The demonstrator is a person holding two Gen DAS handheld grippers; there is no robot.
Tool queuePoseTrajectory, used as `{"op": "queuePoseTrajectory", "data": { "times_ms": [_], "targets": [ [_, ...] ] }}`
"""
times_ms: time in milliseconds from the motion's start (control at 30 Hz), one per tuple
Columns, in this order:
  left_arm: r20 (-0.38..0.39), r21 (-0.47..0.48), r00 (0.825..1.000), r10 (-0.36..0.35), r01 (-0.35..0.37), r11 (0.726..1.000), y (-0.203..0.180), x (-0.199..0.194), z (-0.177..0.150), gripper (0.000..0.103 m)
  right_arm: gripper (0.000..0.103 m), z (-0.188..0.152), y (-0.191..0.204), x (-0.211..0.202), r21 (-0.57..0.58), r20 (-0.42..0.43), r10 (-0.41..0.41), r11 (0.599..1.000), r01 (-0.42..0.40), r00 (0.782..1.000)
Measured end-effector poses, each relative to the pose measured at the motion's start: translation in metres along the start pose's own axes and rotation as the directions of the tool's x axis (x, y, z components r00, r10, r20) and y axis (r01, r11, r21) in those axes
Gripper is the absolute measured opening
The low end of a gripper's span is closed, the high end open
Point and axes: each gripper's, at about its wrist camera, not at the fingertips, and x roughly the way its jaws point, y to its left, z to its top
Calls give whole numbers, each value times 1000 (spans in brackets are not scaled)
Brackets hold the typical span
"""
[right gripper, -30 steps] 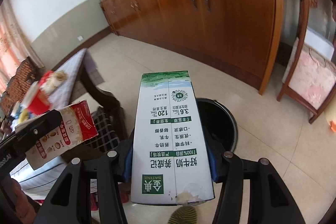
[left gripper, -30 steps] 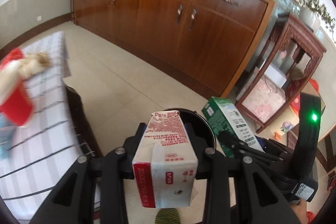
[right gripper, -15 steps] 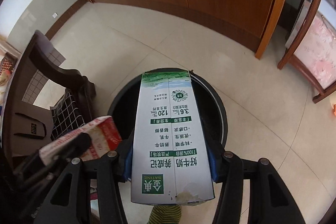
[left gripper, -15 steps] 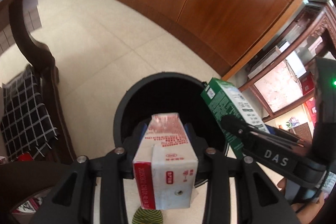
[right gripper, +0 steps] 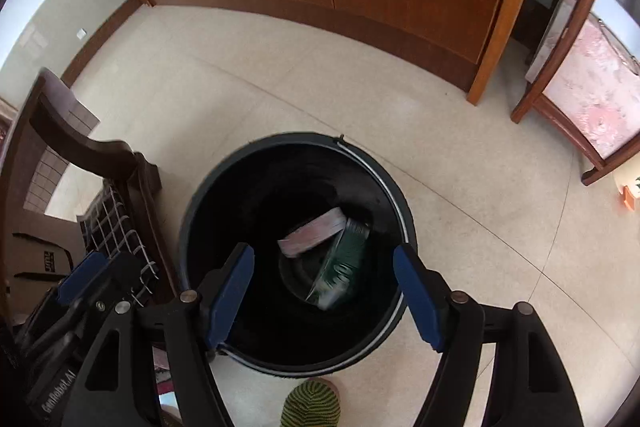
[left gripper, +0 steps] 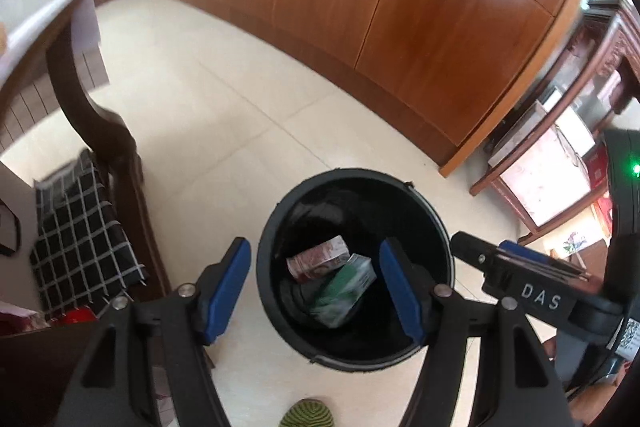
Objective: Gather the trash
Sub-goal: 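Open both tools to drop the cartons into the bin, then grasp the yellow towel with left tool while right tool grasps red cup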
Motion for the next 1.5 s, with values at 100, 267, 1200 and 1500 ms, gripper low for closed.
{"op": "queuePoseTrajectory", "data": {
  "times_ms": [100,267,1200,1500],
  "targets": [
    [51,19,999,16,-17,1000,-2,-33,-3,68,74,-7,6,-25,0,55,-2,1000,2,998],
    [130,32,991,21,-25,999,6,-87,-7,68,74,-27,22,-73,11,155,2,1000,-4,988],
    [280,-342,861,424,-323,882,236,-234,-84,69,81,-123,294,-160,-486,228,418,831,-269,879],
    [262,-397,852,452,-332,856,281,-236,-89,69,87,-110,361,-144,-566,222,432,787,-246,874]
  ]
}}
